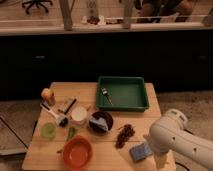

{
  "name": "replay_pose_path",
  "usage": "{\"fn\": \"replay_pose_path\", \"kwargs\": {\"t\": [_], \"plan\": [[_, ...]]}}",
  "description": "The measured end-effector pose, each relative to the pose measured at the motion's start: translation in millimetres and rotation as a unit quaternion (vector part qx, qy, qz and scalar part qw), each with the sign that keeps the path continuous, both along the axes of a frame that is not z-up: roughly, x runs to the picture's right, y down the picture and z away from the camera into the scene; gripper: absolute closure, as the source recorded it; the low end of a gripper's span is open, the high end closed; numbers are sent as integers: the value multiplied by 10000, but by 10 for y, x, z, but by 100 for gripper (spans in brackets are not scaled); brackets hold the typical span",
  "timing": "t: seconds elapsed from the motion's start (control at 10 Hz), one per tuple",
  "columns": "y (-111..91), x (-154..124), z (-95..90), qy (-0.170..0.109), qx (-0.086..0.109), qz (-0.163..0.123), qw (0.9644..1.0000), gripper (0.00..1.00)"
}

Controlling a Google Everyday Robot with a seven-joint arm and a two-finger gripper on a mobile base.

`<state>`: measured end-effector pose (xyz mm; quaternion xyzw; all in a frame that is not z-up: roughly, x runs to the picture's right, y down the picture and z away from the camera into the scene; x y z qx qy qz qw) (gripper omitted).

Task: Wipe tray with sponge

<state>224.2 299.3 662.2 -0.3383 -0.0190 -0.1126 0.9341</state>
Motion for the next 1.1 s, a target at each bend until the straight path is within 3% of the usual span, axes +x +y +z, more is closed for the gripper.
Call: {"fn": "replay_pose_path", "kwargs": {"t": [1.1], "plan": [[190,-122,327,-21,-105,199,9997,20]]}}
